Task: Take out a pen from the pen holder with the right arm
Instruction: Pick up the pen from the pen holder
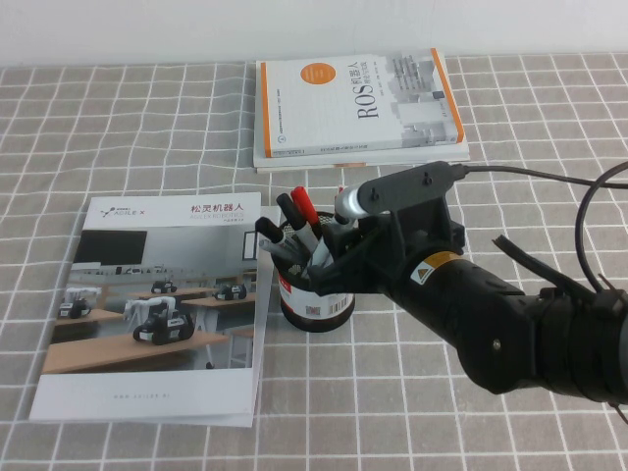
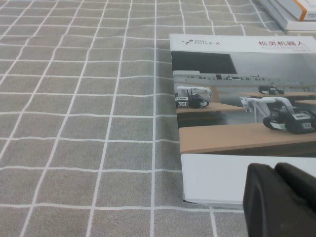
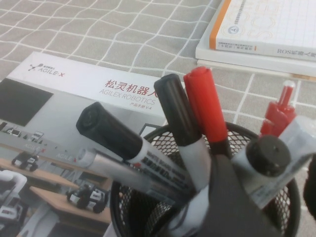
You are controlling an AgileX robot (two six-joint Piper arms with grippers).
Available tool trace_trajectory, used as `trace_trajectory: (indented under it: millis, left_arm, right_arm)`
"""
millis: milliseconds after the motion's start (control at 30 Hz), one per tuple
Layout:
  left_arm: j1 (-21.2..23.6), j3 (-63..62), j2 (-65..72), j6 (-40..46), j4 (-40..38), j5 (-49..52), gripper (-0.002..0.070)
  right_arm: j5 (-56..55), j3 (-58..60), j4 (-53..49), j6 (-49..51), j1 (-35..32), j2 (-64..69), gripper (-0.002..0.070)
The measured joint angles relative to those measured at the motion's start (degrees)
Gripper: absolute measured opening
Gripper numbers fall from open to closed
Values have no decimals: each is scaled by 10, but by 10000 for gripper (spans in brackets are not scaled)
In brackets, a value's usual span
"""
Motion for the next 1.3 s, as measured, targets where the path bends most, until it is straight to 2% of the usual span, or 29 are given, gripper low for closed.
trace_trajectory:
  millis: [233, 467, 967, 1100, 1300]
  left_arm:
    - [0, 0, 0, 0, 0, 0, -3]
    - [0, 0, 0, 0, 0, 0, -3]
    - [0, 0, 0, 0, 0, 0, -3]
    - [0, 0, 0, 0, 0, 0, -3]
    - [0, 0, 0, 0, 0, 0, -3]
  right_arm:
    - [6, 0, 0, 0, 0, -8, 310]
    - [20, 0, 0, 0, 0, -27, 403]
    - [22, 0, 0, 0, 0, -4, 410]
    - [18, 0, 0, 0, 0, 0, 384]
    - [17, 0, 0, 0, 0, 0, 265]
